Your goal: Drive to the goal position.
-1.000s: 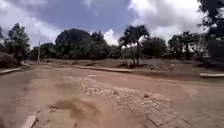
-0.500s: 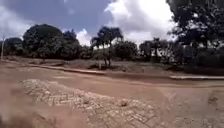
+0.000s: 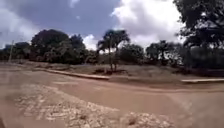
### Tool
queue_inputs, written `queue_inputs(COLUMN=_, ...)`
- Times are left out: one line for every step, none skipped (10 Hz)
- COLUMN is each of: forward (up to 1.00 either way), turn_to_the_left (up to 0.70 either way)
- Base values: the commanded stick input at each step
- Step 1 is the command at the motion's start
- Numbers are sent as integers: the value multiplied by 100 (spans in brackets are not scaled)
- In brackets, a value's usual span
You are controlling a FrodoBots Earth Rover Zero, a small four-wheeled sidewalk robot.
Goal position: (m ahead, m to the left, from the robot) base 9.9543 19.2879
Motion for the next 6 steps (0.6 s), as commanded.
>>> queue_inputs(forward=33, turn_to_the_left=36)
queue_inputs(forward=0, turn_to_the_left=45)
queue_inputs(forward=0, turn_to_the_left=30)
queue_inputs(forward=0, turn_to_the_left=6)
queue_inputs(forward=0, turn_to_the_left=45)
queue_inputs(forward=0, turn_to_the_left=45)
